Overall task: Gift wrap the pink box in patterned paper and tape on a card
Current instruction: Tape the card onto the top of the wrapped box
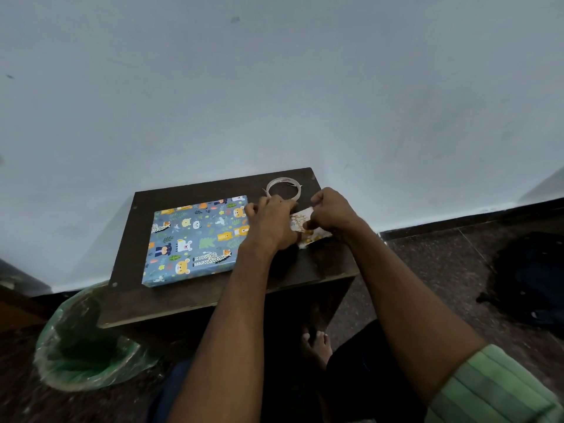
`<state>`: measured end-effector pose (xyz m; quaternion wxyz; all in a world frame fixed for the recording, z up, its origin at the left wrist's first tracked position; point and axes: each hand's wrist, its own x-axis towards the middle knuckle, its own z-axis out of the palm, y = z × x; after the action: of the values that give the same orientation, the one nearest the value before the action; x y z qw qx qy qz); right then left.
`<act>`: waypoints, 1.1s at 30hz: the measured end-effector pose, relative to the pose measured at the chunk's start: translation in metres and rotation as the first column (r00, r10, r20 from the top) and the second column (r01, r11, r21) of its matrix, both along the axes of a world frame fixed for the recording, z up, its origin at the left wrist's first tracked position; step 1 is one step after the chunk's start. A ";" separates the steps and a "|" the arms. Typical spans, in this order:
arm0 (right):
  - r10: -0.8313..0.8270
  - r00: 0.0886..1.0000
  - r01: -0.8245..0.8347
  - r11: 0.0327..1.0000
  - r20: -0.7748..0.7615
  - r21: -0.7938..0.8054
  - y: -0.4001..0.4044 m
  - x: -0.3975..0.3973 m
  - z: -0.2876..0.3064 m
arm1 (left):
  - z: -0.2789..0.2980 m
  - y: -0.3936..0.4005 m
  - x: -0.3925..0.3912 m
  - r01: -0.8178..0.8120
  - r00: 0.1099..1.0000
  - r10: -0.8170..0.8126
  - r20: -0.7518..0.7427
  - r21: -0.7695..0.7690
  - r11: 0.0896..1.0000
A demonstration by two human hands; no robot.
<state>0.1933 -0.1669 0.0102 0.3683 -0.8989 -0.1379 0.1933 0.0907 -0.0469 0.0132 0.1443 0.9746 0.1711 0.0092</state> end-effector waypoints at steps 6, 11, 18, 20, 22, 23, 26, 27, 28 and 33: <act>-0.063 0.974 0.131 0.941 -0.219 0.311 0.000 -0.006 0.012 | 0.004 0.002 0.001 -0.034 0.998 0.034 -0.044 -0.009 0.999; -0.013 0.989 0.097 0.816 -0.150 0.570 0.008 -0.014 0.023 | 0.012 0.020 -0.015 -0.060 0.943 0.139 0.301 -0.260 0.964; -0.042 0.998 0.061 0.771 -0.046 0.634 0.064 -0.055 0.022 | 0.021 0.086 -0.071 -0.227 0.764 0.513 0.391 -0.581 0.782; 0.056 0.996 -0.004 0.786 -0.064 0.619 0.082 -0.074 0.023 | 0.018 0.101 -0.090 -0.297 0.693 0.617 0.373 -0.633 0.715; 0.103 0.995 -0.089 0.823 0.007 0.561 0.098 -0.090 0.022 | 0.019 0.112 -0.105 -0.356 0.647 0.672 0.360 -0.638 0.683; 0.109 0.993 -0.121 0.844 0.053 0.523 0.107 -0.098 0.020 | 0.019 0.118 -0.114 -0.391 0.639 0.684 0.351 -0.618 0.682; 0.114 0.974 -0.184 0.906 0.198 0.382 0.128 -0.113 0.014 | 0.020 0.132 -0.134 -0.509 0.653 0.697 0.298 -0.509 0.694; 0.132 0.967 -0.202 0.920 0.220 0.336 0.133 -0.116 0.012 | 0.018 0.136 -0.138 -0.526 0.667 0.689 0.284 -0.475 0.705; 0.155 0.962 -0.220 0.928 0.225 0.300 0.136 -0.119 0.010 | 0.016 0.140 -0.143 -0.534 0.685 0.677 0.268 -0.447 0.718; 0.169 0.945 -0.242 0.937 0.279 0.251 0.137 -0.121 0.006 | 0.008 0.150 -0.145 -0.491 0.755 0.620 0.213 -0.443 0.750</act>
<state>0.0720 -0.0295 0.0163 0.4493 -0.8350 -0.3036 0.0930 -0.0546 0.1030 0.0216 0.3382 0.8156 0.4283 0.1924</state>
